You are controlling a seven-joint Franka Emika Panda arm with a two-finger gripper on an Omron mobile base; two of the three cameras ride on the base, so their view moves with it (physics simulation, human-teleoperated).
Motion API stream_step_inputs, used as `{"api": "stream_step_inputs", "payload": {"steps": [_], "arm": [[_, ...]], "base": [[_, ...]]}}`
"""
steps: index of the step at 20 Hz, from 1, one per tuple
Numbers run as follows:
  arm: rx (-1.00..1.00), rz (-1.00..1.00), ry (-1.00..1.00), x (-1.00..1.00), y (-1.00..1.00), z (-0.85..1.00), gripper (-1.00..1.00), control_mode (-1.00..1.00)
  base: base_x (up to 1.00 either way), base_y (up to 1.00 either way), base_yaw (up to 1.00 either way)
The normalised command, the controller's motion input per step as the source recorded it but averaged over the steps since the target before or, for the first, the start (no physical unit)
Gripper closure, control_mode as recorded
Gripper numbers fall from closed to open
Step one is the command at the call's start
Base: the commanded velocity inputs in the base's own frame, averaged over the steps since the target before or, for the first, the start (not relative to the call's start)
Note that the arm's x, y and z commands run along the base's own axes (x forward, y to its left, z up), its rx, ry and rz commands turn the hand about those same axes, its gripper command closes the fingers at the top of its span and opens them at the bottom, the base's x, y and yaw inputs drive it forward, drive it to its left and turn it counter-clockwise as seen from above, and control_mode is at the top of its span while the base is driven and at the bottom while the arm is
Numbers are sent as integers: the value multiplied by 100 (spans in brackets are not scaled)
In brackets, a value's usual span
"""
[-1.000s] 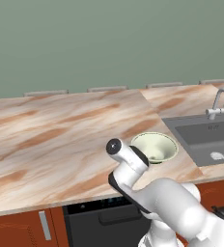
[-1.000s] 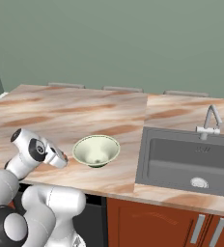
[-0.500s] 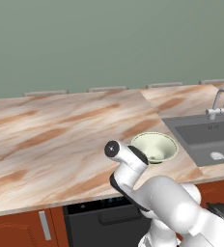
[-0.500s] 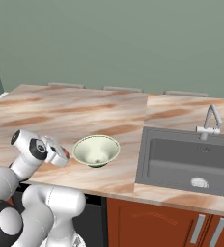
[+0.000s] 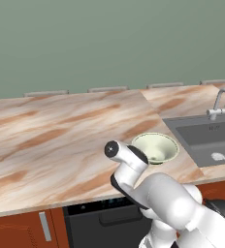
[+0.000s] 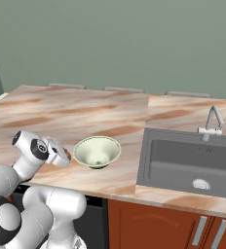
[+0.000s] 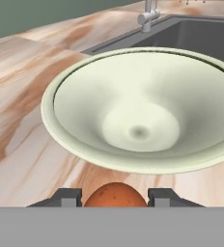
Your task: Gather the eggs and milk located in the vicinity of the sink area and place them right next to the bowl.
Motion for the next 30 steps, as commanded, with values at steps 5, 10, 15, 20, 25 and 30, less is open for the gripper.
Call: {"api": "stream_step_inputs", "payload": {"steps": [5, 10, 15, 20, 25, 30], "arm": [[0, 0, 0, 0, -13, -10, 100, -100], [0, 0, 0, 0, -18, -7, 100, -100], [0, 0, 0, 0, -13, -6, 100, -100], [0, -2, 0, 0, -2, -12, 100, -100], [0, -3, 0, 0, 0, -10, -100, -100], [0, -2, 0, 0, -3, -2, -100, -100]], "base": [[0, 0, 0], [0, 0, 0], [0, 0, 0], [0, 0, 0], [0, 0, 0], [0, 0, 0]]}}
